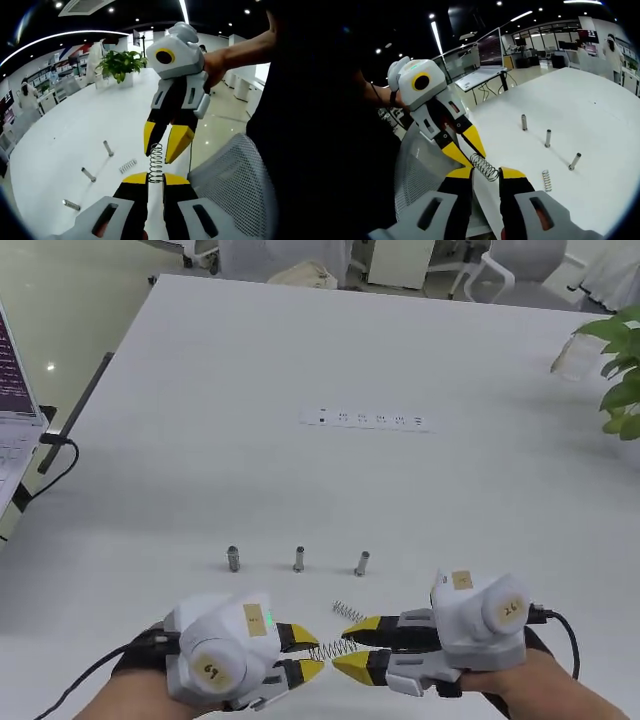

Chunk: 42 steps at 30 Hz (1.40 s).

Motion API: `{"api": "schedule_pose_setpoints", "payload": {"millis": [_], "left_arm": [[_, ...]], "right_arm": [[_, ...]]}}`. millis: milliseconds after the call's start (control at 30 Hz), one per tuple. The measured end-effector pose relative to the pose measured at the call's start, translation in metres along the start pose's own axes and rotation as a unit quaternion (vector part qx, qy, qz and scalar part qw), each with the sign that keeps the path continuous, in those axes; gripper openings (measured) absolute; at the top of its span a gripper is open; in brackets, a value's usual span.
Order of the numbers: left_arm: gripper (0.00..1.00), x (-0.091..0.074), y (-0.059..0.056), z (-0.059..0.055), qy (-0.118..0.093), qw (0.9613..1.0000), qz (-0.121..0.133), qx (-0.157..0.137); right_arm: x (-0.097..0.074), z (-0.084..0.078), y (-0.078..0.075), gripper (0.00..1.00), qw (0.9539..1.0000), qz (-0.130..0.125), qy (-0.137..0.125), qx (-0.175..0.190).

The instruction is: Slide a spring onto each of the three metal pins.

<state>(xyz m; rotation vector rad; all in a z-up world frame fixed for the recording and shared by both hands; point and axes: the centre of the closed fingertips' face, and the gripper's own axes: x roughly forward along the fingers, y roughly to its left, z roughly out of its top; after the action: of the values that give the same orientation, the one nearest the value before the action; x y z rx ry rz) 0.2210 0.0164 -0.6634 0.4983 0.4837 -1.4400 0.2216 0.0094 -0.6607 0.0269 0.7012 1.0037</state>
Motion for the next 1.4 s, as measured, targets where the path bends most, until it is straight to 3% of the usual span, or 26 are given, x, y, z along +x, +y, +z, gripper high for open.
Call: {"api": "schedule_pose_setpoints", "payload": {"millis": [533,833,967,1067,1200,1400], "left_arm": [[0.02,0.003,-0.001,-0.005,0.017,0.9995,-0.005,0.026],[0.02,0.006,0.0,-0.005,0.018,0.9994,-0.001,0.029],[0.02,0.01,0.001,-0.004,0.016,0.9994,-0.001,0.029],[0.02,0.011,0.004,0.002,0.006,0.9997,0.0,0.022],[0.02,0.008,0.013,0.019,-0.027,0.9996,0.004,0.0],[0.02,0.001,0.022,0.037,-0.058,0.9982,0.007,-0.012]], "right_arm": [[0.001,0.004,0.01,0.09,0.9994,0.033,0.0,0.008],[0.002,0.005,0.009,0.08,0.9996,0.028,0.004,0.003],[0.0,0.006,0.007,0.08,0.9995,0.021,0.019,-0.014],[-0.004,0.011,0.005,0.08,0.999,0.018,0.027,-0.03],[-0.013,0.026,0.002,0.08,0.9965,0.015,0.043,-0.071],[-0.023,0.045,-0.001,0.08,0.9855,0.024,0.085,-0.145]]}}
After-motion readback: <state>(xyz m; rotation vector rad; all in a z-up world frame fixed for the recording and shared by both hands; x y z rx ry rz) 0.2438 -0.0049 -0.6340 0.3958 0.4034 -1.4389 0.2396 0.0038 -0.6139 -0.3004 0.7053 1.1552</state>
